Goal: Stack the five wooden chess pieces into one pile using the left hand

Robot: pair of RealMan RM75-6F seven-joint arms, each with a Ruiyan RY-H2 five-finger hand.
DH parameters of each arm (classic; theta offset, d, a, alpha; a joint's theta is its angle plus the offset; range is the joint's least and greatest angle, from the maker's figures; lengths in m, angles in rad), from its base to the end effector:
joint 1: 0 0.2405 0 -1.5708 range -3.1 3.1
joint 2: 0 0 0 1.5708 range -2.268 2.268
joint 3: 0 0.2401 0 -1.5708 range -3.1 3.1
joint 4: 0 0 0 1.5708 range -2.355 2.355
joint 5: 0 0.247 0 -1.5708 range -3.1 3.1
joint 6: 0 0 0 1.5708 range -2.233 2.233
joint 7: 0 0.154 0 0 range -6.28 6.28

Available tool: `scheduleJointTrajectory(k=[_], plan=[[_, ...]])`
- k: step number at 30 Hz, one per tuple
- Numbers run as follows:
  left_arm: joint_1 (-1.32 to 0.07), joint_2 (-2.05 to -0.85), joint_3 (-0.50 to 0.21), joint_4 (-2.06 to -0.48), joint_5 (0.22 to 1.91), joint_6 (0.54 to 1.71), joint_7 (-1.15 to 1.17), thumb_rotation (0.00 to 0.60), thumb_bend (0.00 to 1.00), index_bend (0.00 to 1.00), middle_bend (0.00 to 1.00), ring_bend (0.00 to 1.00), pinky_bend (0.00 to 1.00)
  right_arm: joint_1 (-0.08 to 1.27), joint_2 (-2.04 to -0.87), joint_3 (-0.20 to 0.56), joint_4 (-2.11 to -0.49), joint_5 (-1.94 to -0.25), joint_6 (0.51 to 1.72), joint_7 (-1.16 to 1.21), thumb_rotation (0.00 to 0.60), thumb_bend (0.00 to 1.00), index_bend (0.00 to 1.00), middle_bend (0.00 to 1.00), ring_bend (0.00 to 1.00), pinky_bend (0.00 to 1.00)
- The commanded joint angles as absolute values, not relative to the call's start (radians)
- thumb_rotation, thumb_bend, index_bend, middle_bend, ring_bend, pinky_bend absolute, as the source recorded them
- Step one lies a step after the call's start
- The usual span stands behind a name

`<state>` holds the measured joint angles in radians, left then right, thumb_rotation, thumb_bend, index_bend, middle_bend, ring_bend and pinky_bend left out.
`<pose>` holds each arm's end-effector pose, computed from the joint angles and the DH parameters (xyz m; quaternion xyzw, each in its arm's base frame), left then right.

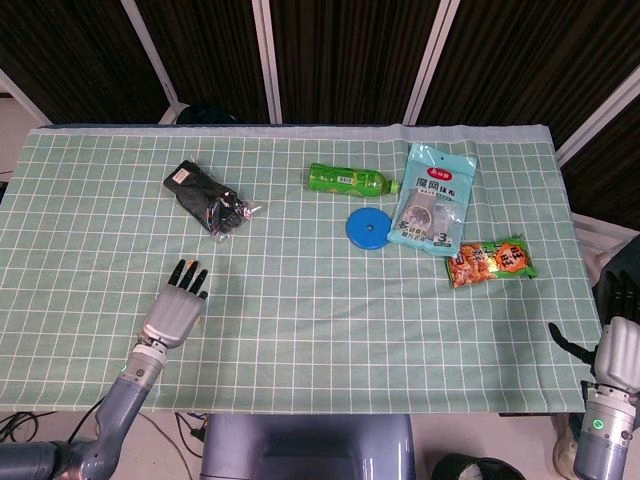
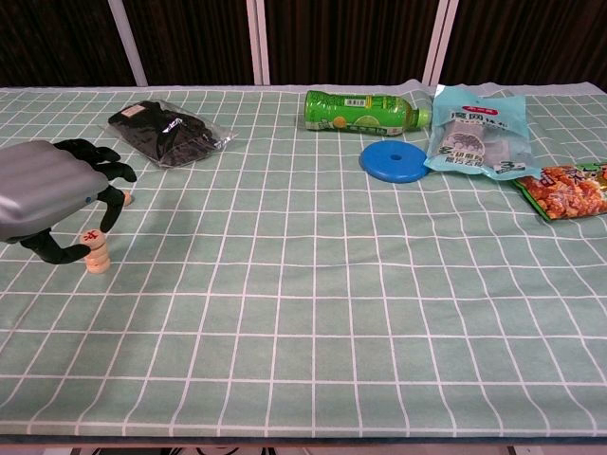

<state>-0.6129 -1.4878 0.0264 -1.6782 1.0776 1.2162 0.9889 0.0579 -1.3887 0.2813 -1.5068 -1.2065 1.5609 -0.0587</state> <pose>-0.1774 0.2703 -0.0449 -0.8076 -0.1937 -0.1942 0.5220 -0.3284 -0.2255 0.1050 0.3937 -0.4232 0.4297 0.6938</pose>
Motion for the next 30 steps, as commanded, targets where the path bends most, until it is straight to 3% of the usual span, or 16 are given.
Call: scheduleJointTrajectory(k=[1,30], plan=[[-0.612,-1.489,0.026,-1.68,1.078,1.216,0.989,0.6,0.32,0.54,0.12,0.0,0.07,0.058,-1.389,0.281,-1.507,-1.205,1.56,-0.059,0.6,0.25,0.06,0.0,0.02,0.0],[-0.604,-1.486,0.028,-1.679,1.093,1.214,0.999,0.6,0.32,0.5,0.12,0.0,0.07,0.056,-1.389,0.284,-1.511,-1.204,1.564,-0.057,0.6,0.25,0.06,0.0,0.02,0.0]])
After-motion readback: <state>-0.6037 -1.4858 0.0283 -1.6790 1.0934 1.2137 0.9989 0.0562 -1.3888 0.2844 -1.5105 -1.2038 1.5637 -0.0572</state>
